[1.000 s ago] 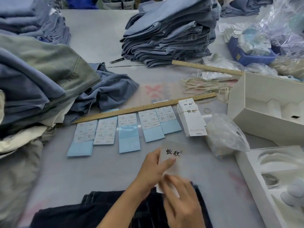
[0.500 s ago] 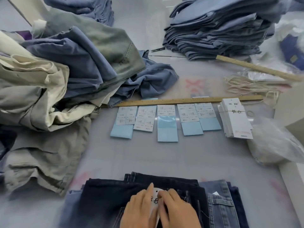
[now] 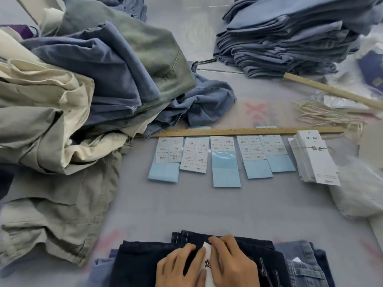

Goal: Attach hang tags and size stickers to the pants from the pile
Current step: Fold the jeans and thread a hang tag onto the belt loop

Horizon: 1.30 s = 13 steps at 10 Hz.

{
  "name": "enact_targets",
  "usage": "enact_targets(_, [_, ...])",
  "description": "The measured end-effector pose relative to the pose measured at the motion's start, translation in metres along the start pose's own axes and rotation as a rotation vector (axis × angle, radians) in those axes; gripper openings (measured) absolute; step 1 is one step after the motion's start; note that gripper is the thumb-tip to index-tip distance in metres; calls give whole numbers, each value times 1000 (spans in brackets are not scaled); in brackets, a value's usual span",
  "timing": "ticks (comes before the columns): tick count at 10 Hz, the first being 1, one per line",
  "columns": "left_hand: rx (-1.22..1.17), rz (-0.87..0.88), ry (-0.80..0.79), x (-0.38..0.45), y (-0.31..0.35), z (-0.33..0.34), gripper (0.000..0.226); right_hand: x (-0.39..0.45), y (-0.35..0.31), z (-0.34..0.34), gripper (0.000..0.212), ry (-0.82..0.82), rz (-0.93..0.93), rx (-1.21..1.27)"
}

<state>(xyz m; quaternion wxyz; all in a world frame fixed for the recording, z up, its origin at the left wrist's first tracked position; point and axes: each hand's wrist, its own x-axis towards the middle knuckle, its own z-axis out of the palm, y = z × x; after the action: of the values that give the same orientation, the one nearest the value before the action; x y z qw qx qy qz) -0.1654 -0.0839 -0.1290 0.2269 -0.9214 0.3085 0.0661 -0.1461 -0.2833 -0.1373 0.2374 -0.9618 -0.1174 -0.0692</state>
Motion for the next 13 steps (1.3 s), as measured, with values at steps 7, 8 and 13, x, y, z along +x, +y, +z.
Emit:
enact_targets(7, [-1474, -664, 559, 140, -2, -19, 29, 169, 58, 48, 75, 37, 764, 42])
enact_targets(8, [-1702, -727, 237, 199, -19, -25, 39, 175, 64, 43, 84, 22, 900, 96])
enact_targets(13, [-1763, -894, 103, 222, -4, -25, 33, 162, 80, 14, 28, 56, 1056, 664])
